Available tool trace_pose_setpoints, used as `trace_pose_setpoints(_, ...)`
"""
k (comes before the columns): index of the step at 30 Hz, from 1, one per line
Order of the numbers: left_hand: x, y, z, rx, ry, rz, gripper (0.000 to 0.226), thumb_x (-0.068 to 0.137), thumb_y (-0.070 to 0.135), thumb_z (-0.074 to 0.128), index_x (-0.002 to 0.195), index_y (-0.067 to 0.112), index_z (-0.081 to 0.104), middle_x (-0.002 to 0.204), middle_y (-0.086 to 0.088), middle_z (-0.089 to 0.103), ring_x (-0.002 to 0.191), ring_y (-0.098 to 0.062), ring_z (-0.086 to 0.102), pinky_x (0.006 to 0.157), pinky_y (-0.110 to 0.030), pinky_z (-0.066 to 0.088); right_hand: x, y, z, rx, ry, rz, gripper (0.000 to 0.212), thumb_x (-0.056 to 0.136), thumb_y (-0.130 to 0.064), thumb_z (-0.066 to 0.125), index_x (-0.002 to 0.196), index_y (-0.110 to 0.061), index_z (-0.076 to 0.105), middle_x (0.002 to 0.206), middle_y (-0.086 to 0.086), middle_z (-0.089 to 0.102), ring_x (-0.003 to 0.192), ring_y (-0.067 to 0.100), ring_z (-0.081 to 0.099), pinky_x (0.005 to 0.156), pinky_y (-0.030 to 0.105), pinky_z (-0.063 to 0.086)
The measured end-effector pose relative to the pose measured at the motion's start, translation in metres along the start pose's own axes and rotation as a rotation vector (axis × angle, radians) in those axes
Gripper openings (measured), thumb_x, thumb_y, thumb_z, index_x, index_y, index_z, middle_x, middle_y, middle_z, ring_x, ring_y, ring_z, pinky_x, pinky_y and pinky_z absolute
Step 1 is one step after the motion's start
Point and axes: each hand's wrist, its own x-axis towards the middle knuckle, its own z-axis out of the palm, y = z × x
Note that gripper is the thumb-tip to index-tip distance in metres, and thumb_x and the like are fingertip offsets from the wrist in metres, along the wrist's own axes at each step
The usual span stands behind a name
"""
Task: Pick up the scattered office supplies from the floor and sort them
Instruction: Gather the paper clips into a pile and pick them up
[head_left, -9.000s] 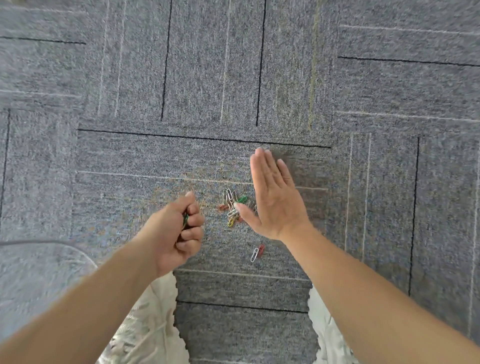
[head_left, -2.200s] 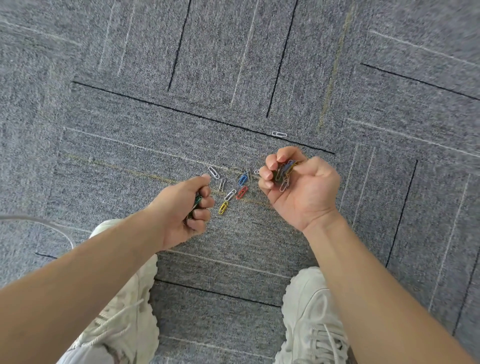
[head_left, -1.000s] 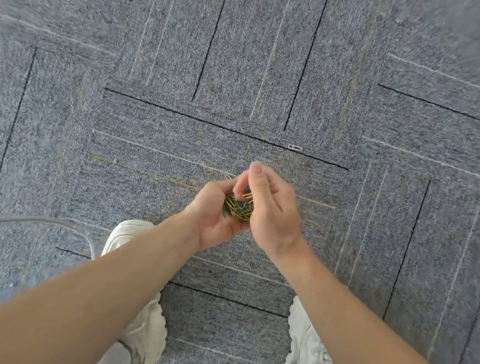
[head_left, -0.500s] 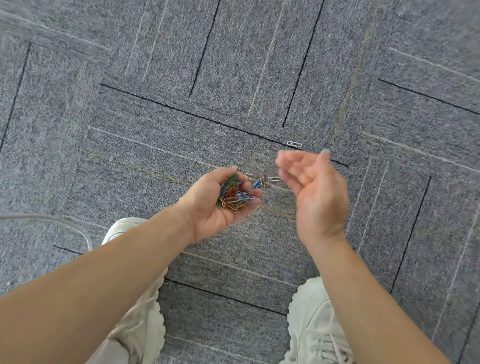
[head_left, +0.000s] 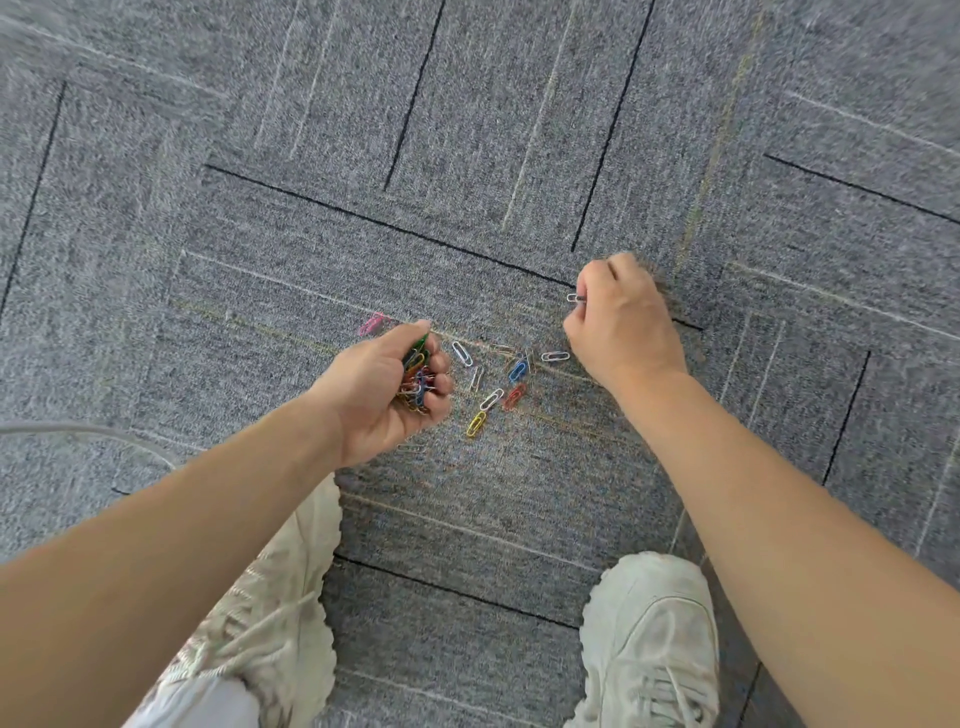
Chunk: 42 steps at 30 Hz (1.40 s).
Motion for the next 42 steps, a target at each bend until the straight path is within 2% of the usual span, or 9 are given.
trace_pose_setpoints(6, 0.003, -0.002, -0.002, 0.113, 0.049, 0.010, 0.027, 0.101, 0.028, 0.051, 0.076, 0.017, 0.049, 0.067, 0.000, 0.050, 0.056, -0.011, 0.045, 0.043, -0.019, 0.036, -0.010, 0.005, -0.010, 0.164, -0.142, 0.022, 0.006, 0.089, -0.013, 0.061, 0.088, -0.013, 0.056, 0.086, 0.001, 0.059, 0.076, 0.019, 0.056, 0.065, 0.028, 0.048)
trace_pose_setpoints(11, 0.004, -0.003, -0.009, 0.223, 0.104, -0.029, 0.032, 0.099, 0.036, 0.055, 0.072, 0.019, 0.047, 0.062, 0.003, 0.047, 0.053, -0.010, 0.040, 0.037, -0.017, 0.029, -0.039, 0.001, -0.012, 0.333, -0.276, -0.027, 0.017, 0.091, -0.007, 0.061, 0.107, -0.014, 0.061, 0.085, -0.007, 0.061, 0.070, 0.005, 0.058, 0.060, 0.014, 0.047)
trace_pose_setpoints(16, 0.001, -0.006, -0.014, 0.276, 0.148, -0.023, 0.033, 0.099, 0.035, 0.055, 0.072, 0.019, 0.046, 0.060, 0.003, 0.045, 0.050, -0.010, 0.039, 0.039, -0.017, 0.026, -0.048, -0.002, 0.005, 0.165, -0.195, -0.049, 0.023, 0.095, -0.020, 0.062, 0.117, -0.012, 0.063, 0.101, 0.001, 0.062, 0.085, 0.016, 0.061, 0.081, 0.036, 0.056)
trace_pose_setpoints(26, 0.003, -0.003, -0.019, 0.289, 0.174, -0.034, 0.032, 0.097, 0.035, 0.057, 0.071, 0.019, 0.048, 0.061, 0.002, 0.048, 0.051, -0.010, 0.041, 0.038, -0.018, 0.029, -0.026, -0.006, -0.004, 0.137, -0.391, 0.157, 0.022, 0.090, -0.031, 0.067, 0.071, -0.025, 0.061, 0.065, -0.005, 0.064, 0.055, 0.011, 0.058, 0.055, 0.028, 0.047)
trace_pose_setpoints(29, 0.003, -0.003, -0.020, 0.283, 0.165, -0.033, 0.031, 0.098, 0.034, 0.057, 0.072, 0.019, 0.048, 0.062, 0.001, 0.048, 0.051, -0.011, 0.042, 0.038, -0.018, 0.030, -0.033, -0.004, -0.005, 0.518, -0.296, 0.242, 0.018, 0.085, -0.018, 0.068, 0.069, -0.015, 0.061, 0.063, -0.005, 0.061, 0.050, 0.007, 0.051, 0.051, 0.018, 0.043)
trace_pose_setpoints(32, 0.002, -0.002, -0.023, 0.246, 0.126, -0.042, 0.032, 0.098, 0.034, 0.057, 0.071, 0.018, 0.048, 0.062, 0.001, 0.047, 0.051, -0.011, 0.041, 0.038, -0.018, 0.029, -0.043, -0.006, -0.011, 1.469, -0.366, 0.501, 0.018, 0.085, 0.004, 0.062, 0.073, -0.008, 0.057, 0.077, 0.006, 0.063, 0.066, 0.012, 0.058, 0.062, 0.022, 0.052)
trace_pose_setpoints(34, 0.001, -0.002, -0.025, 0.224, 0.094, -0.049, 0.032, 0.098, 0.034, 0.057, 0.071, 0.019, 0.048, 0.063, 0.001, 0.046, 0.052, -0.011, 0.040, 0.038, -0.018, 0.029, -0.050, -0.008, -0.012, 1.827, -0.455, 0.569, 0.020, 0.081, 0.007, 0.061, 0.072, -0.009, 0.054, 0.080, 0.011, 0.065, 0.067, 0.017, 0.061, 0.061, 0.023, 0.055)
trace_pose_setpoints(37, -0.002, -0.002, -0.028, 0.225, 0.071, -0.061, 0.034, 0.099, 0.036, 0.055, 0.071, 0.019, 0.046, 0.063, 0.002, 0.044, 0.051, -0.011, 0.040, 0.038, -0.017, 0.027, -0.054, -0.017, -0.008, 1.872, -0.545, 0.539, 0.016, 0.079, 0.004, 0.065, 0.078, -0.009, 0.057, 0.081, 0.014, 0.067, 0.065, 0.019, 0.063, 0.056, 0.023, 0.056)
trace_pose_setpoints(42, -0.009, -0.003, -0.042, 0.202, 0.117, -0.075, 0.034, 0.099, 0.035, 0.056, 0.071, 0.019, 0.046, 0.062, 0.002, 0.044, 0.049, -0.011, 0.039, 0.037, -0.017, 0.026, -0.043, -0.042, -0.005, 1.667, -0.607, 0.467, 0.043, 0.084, 0.004, 0.066, 0.123, -0.010, 0.058, 0.086, 0.013, 0.067, 0.075, 0.020, 0.067, 0.064, 0.024, 0.057)
